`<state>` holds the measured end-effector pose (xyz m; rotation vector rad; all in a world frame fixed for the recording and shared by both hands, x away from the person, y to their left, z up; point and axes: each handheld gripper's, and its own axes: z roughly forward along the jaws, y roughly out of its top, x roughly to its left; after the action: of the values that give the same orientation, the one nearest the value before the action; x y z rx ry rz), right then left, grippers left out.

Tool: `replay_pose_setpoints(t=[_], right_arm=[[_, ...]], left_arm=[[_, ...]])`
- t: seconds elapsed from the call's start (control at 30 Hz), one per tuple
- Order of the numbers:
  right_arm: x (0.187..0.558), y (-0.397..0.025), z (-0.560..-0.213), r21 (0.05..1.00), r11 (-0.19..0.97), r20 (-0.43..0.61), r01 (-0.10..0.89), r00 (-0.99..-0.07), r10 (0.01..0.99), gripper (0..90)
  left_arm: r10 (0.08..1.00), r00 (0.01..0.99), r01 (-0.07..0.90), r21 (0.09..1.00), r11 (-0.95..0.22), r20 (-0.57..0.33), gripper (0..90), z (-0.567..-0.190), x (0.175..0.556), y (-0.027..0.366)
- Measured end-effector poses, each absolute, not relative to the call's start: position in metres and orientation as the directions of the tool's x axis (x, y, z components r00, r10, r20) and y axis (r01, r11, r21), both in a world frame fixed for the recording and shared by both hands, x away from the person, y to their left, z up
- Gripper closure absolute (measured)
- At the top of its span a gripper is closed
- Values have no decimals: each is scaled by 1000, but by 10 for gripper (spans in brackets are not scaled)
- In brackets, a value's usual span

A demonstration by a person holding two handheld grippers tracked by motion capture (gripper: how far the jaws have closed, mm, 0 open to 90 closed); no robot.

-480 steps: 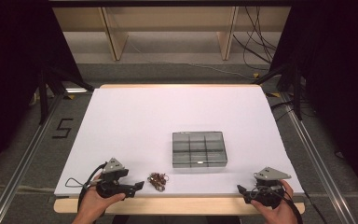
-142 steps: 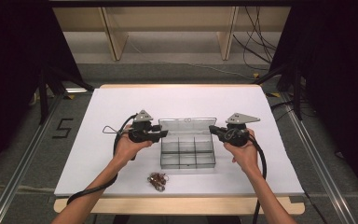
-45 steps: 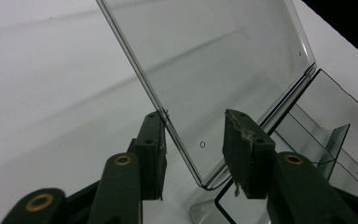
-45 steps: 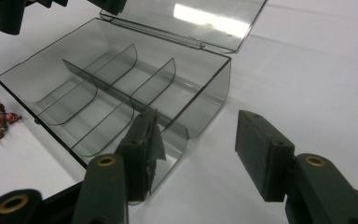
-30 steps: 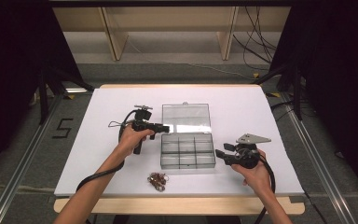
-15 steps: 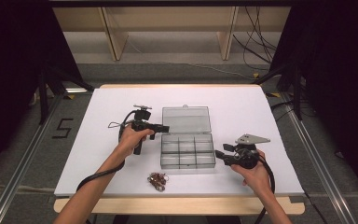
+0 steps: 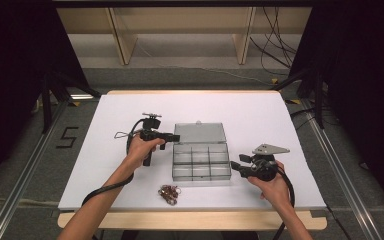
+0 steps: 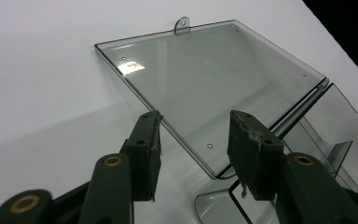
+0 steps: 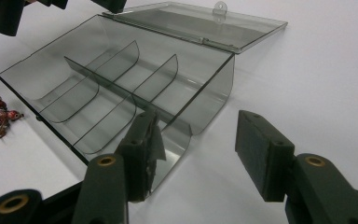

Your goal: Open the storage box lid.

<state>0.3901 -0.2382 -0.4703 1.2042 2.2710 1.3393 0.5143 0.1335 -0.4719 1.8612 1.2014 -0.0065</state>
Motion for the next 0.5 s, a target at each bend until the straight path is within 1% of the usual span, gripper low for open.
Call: replay_pose_setpoints(t=[0.03,0.07,0.1,0.13,0.17,0.2,0.27,0.4,0.43,0.5], right_arm=[[392,-240,-471,821,252,167,513,-638,752,503],[390,-239,-470,817,242,183,524,-632,753,502],[391,-240,-470,824,239,180,514,-637,750,502],[389,-238,-470,816,218,203,536,-618,759,502],[391,-240,-469,818,239,187,523,-635,750,501],[391,-241,-469,826,237,172,511,-630,757,497],[390,-240,-468,820,224,192,527,-622,759,490],[388,-243,-464,834,212,183,509,-618,764,473],[386,-242,-463,821,201,205,535,-604,770,471],[385,-243,-462,833,191,207,519,-613,762,471]], left_arm=[[728,529,729,672,-127,-436,536,-471,514,134],[728,528,730,672,-124,-438,532,-470,513,135],[726,529,729,674,-124,-439,527,-469,512,137],[723,533,727,676,-125,-439,521,-468,511,138],[724,533,726,677,-125,-438,519,-467,509,139],[723,534,724,679,-124,-438,516,-466,508,139],[717,544,717,685,-129,-435,508,-465,503,141],[710,570,698,699,-153,-413,487,-461,492,145],[708,572,694,705,-147,-415,483,-460,488,146],[703,583,687,709,-157,-409,475,-458,483,148]])
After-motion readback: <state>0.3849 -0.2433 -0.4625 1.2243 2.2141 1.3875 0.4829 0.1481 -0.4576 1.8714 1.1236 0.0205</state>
